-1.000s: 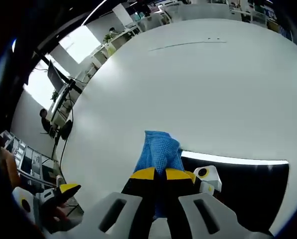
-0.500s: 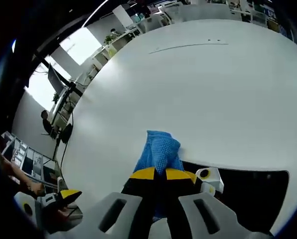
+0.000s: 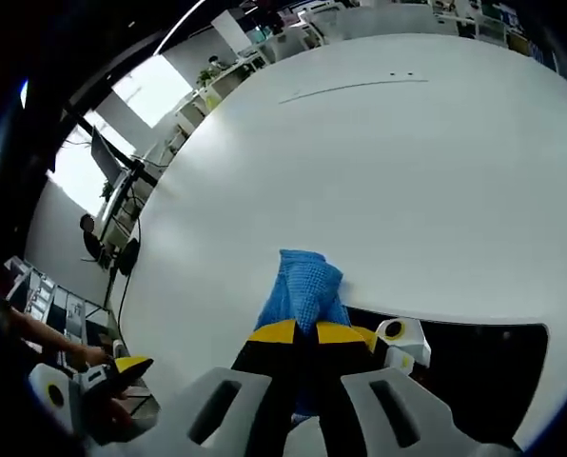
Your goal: Wipe the mirror surface with the cleaning cloth until all visible marks leave the cleaned area.
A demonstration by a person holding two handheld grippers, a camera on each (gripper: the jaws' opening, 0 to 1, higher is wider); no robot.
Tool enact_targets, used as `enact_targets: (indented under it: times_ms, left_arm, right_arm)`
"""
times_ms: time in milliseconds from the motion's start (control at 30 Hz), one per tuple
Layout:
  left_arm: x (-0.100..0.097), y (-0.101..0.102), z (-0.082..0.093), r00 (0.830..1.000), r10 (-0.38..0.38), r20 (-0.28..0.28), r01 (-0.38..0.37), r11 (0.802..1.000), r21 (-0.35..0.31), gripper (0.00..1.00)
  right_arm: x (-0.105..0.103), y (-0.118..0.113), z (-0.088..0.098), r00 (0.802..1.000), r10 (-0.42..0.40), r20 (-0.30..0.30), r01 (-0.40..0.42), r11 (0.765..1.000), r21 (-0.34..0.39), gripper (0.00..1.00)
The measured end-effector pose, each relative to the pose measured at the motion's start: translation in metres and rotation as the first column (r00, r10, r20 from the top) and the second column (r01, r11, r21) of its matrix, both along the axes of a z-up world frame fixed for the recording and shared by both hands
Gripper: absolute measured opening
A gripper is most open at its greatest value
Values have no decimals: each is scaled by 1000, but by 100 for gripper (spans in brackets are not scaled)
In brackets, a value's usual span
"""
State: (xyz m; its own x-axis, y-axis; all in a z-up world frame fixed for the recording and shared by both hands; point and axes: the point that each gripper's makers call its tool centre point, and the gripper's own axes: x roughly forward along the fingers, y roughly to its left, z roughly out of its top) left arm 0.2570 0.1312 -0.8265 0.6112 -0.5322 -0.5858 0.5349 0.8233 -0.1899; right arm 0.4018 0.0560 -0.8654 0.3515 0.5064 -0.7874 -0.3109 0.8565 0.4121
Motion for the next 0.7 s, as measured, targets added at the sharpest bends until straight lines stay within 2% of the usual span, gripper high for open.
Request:
enact_targets:
  times_ms: [700]
  left_arm:
    - [2,1,2,1000,8,9,-8,1000,-6,98]
  right_arm:
    - [1,-28,0,1000,8,7,-7,999,-41,0]
